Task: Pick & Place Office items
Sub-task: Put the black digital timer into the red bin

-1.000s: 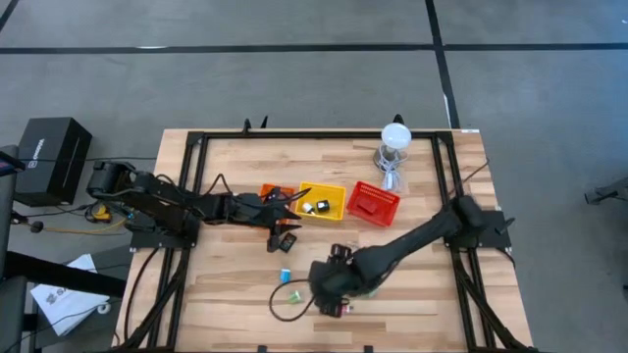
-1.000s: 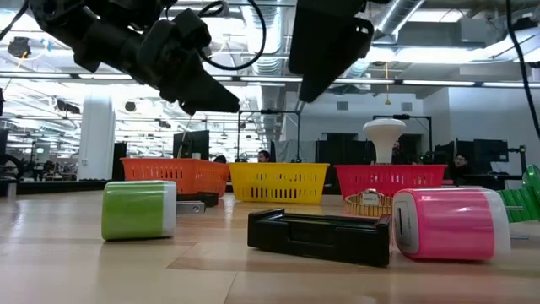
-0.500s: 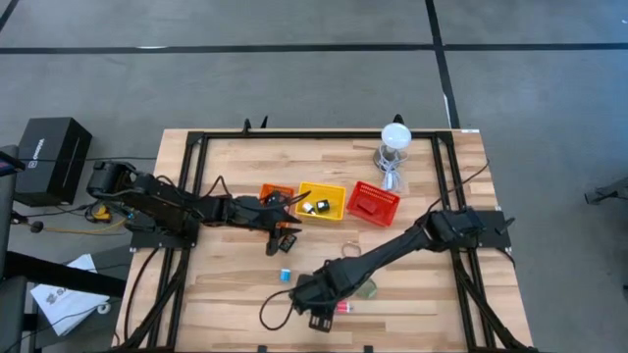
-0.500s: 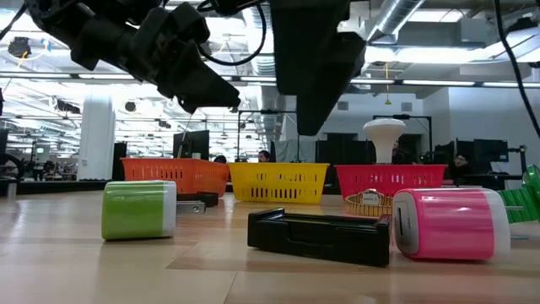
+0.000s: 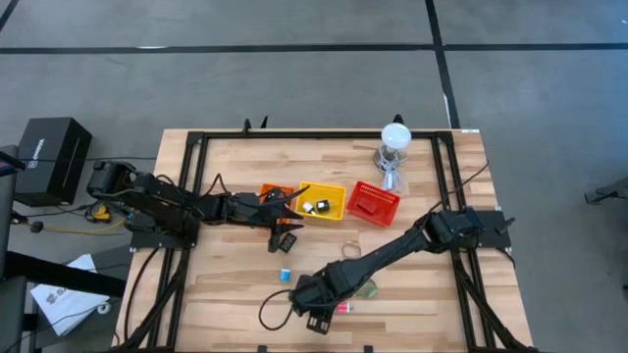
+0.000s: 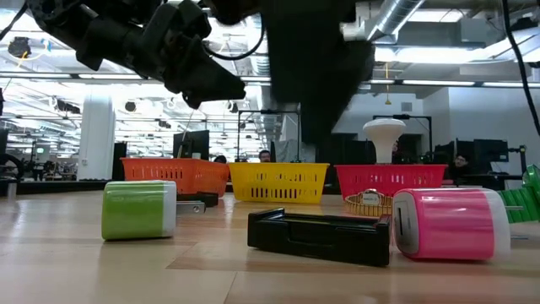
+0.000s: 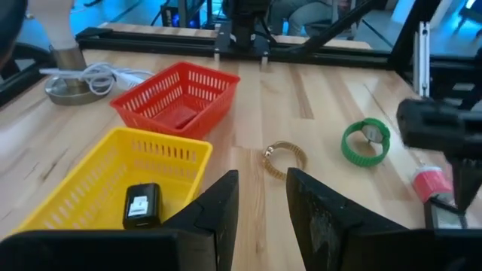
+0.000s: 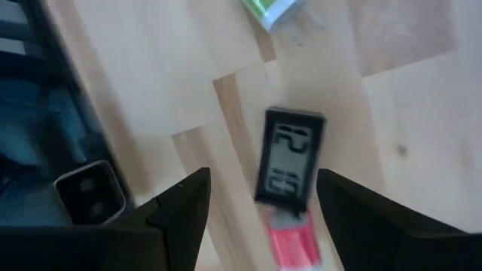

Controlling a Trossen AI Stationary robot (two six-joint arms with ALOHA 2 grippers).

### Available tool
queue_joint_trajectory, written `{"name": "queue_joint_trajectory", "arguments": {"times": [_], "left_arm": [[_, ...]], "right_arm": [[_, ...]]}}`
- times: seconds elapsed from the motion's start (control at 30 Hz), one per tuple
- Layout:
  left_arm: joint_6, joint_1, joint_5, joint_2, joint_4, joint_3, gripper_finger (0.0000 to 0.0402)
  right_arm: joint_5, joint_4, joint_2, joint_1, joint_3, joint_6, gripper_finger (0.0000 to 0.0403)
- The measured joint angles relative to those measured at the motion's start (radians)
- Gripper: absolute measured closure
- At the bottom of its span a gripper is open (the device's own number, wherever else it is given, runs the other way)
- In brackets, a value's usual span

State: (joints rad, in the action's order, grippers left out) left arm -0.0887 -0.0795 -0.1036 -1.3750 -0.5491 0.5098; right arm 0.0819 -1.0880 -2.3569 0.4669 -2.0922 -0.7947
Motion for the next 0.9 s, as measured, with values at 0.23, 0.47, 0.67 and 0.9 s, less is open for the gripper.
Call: {"name": "queue_joint_trajectory", "arguments": {"times": [0.23, 0.47, 0.67, 0.9], "left_arm": [[0.06, 0.009, 0.001, 0.0, -0.011, 0.0, 0.0294], [0.055, 0.006, 0.001, 0.0, -0.017, 0.0, 0.0294], [0.055, 0.006, 0.001, 0.0, -0.019, 0.0, 0.0294], [0.055, 0.006, 0.001, 0.0, -0.021, 0.0, 0.0294]], "right_arm": [[-0.01, -0.018, -0.041, 0.011, 0.005, -0.018, 0.0168], [-0.082, -0.045, -0.04, 0.007, 0.003, -0.019, 0.0168], [-0.03, -0.028, -0.078, 0.004, 0.008, -0.043, 0.0168], [-0.027, -0.032, -0.07, 0.004, 0.003, -0.044, 0.0168]]}}
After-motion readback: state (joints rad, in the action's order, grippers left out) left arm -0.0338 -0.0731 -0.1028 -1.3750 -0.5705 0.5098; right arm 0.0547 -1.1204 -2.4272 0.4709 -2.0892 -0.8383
